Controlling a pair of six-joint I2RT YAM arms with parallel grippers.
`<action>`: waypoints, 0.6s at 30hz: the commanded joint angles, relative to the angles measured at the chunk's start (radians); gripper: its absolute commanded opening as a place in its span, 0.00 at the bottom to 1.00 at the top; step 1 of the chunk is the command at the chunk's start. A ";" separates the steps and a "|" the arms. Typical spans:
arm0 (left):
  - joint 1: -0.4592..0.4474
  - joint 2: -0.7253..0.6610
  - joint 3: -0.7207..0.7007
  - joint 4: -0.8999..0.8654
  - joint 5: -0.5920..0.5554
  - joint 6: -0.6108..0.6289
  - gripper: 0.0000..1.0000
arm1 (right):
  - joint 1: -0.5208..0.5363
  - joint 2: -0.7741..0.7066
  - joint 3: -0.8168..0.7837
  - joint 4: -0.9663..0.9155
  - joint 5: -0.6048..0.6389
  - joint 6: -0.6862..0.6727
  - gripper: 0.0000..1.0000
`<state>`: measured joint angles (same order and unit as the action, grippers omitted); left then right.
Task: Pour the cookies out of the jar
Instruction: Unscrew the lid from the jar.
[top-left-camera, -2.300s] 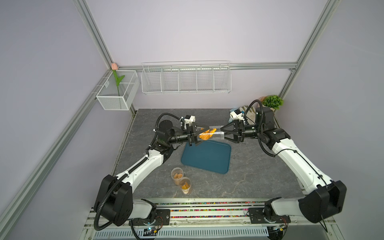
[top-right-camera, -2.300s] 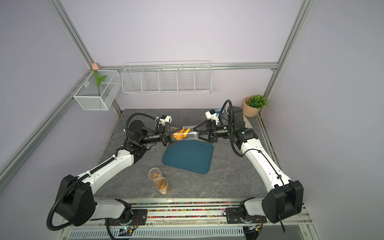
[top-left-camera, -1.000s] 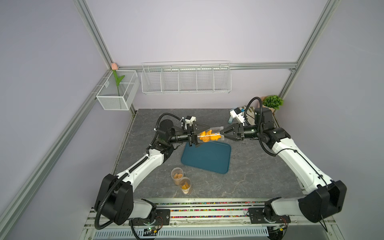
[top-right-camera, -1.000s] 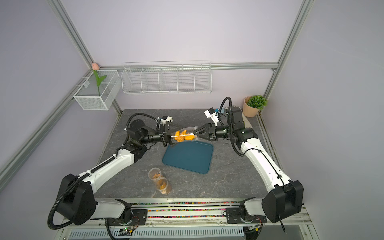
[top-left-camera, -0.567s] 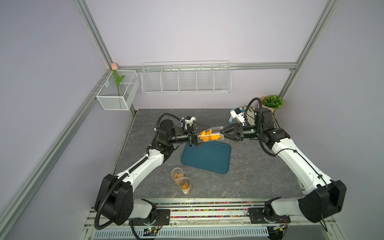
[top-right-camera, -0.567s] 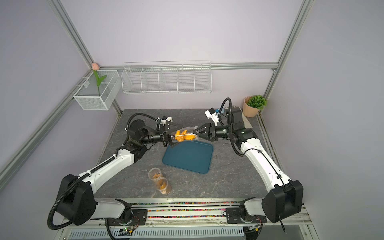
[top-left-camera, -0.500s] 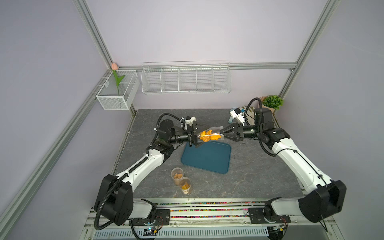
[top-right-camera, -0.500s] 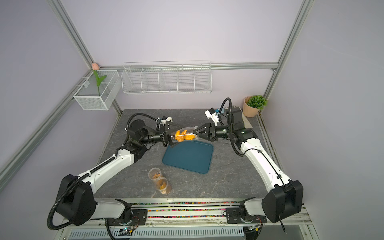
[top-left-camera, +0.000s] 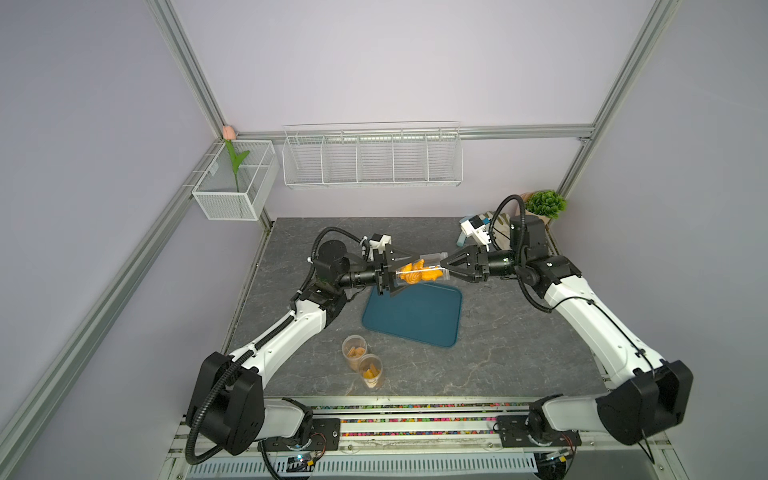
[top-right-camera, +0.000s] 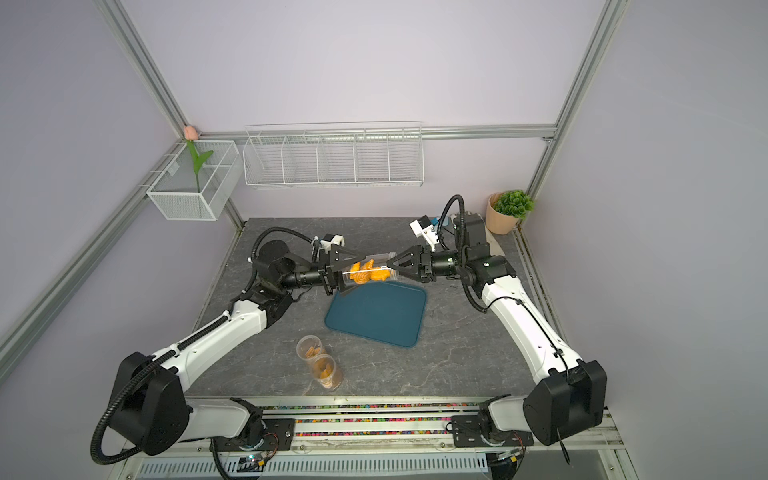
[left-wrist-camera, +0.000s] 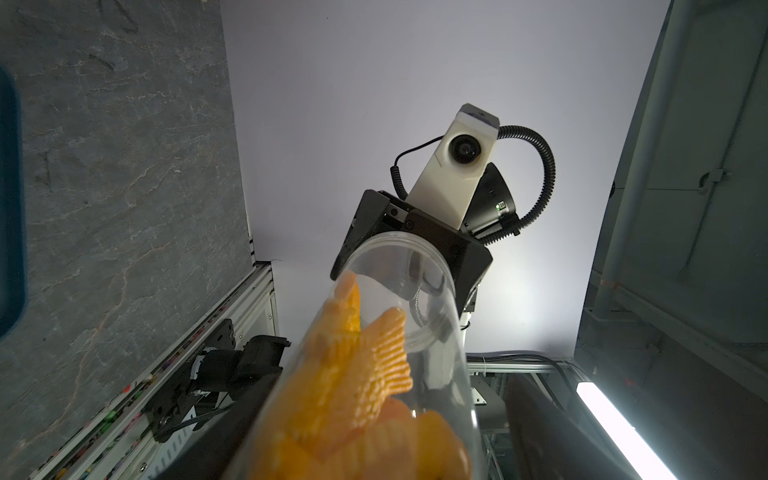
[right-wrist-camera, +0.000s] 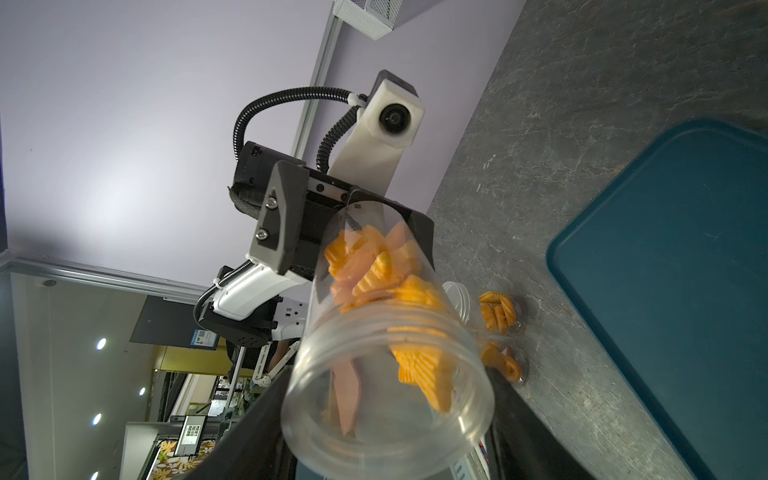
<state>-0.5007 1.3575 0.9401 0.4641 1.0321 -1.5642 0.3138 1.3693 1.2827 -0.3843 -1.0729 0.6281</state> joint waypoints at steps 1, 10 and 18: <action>-0.006 -0.038 0.008 0.034 0.040 0.003 0.73 | -0.019 0.007 0.000 -0.037 0.056 -0.001 0.66; -0.006 -0.030 0.003 0.038 0.035 0.005 0.64 | -0.018 0.003 0.001 -0.045 0.057 -0.012 0.67; -0.006 -0.014 0.026 0.028 0.062 0.003 0.63 | -0.018 -0.047 -0.054 0.109 0.031 -0.017 0.71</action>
<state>-0.5007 1.3575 0.9382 0.4465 1.0431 -1.5539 0.3107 1.3598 1.2667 -0.3595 -1.0775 0.6250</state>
